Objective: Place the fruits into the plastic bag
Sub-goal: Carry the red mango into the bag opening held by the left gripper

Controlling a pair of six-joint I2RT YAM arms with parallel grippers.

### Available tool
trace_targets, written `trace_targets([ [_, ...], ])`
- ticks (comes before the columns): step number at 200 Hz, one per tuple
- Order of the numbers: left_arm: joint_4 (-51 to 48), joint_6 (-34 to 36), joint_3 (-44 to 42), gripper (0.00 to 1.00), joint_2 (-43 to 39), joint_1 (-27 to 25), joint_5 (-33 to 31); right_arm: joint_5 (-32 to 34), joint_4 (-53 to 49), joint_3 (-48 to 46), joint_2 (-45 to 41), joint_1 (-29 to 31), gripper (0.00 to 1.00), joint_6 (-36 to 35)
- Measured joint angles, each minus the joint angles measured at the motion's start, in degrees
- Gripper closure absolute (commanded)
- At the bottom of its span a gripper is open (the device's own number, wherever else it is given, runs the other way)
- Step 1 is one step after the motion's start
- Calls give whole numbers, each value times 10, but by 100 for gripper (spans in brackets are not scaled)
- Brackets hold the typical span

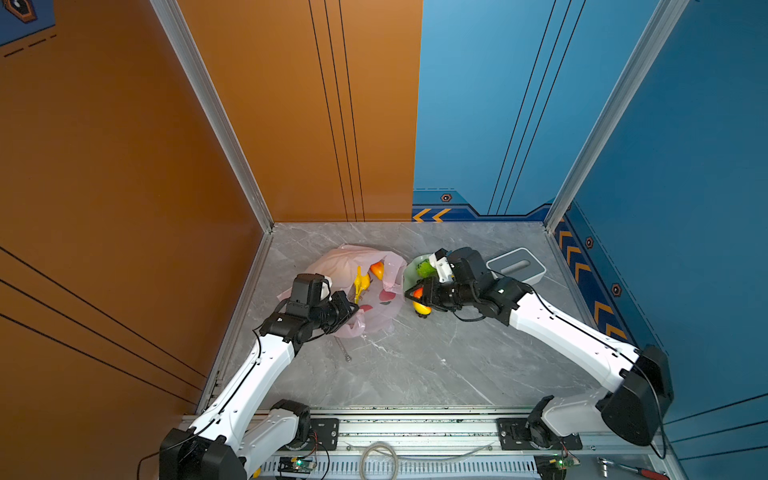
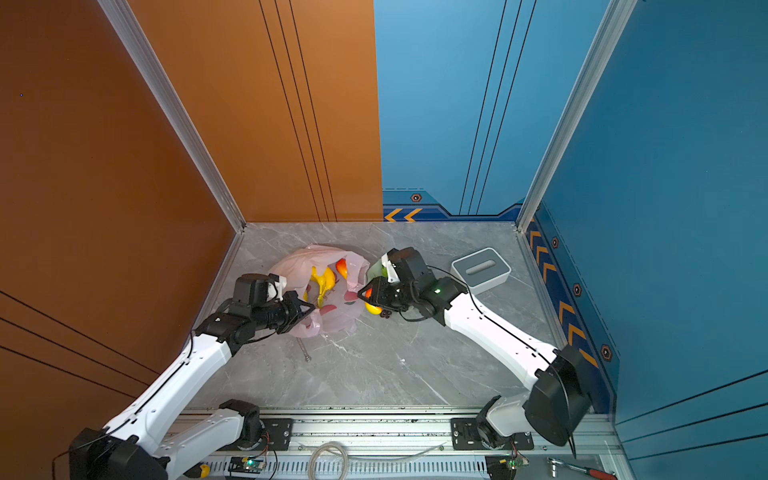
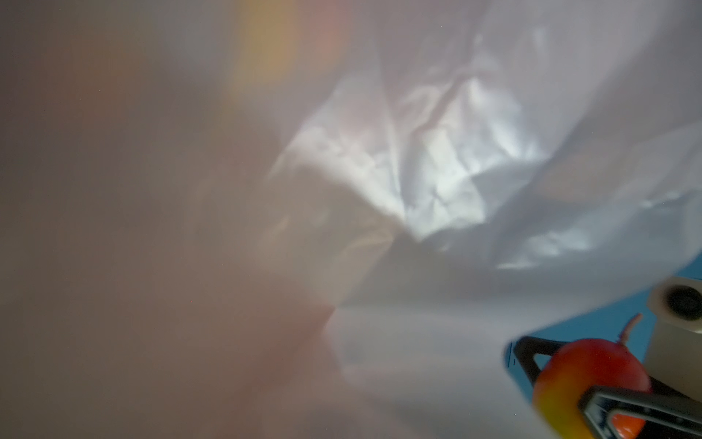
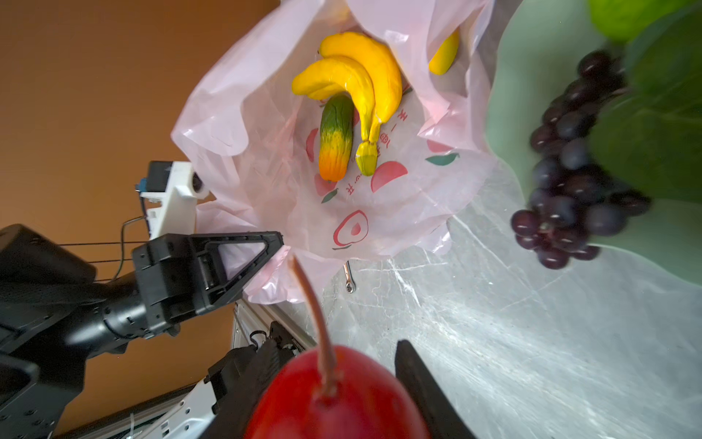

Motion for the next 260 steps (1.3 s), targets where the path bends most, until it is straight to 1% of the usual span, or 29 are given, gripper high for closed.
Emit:
trace_targets([
  [33,0,-2,-2,100,-2,-1,0,-12,46,16,102,33,63,12],
  [78,-2,-2,-4,100,-5,-2,0,-35,90,98,234,45,64,23],
  [126,-4,-4,-4,100,-17,-2,0,-60,159,161,330,50,65,64],
  [199,-5,-8,-4,100,-13,-2,0,-58,238,252,474,60,64,141],
  [212,-4,-9,-4,100,-12,-2,0,-58,242,271,493,61,63,150],
  [237,-4,-12,-4,100,-10,-2,0,-53,243,313,522,63,58,157],
  [247,-4,-13,-4,100,-10,-2,0,-49,240,331,532,64,55,158],
  [260,-4,-13,-4,100,-8,-2,0,-45,238,358,545,64,48,160],
])
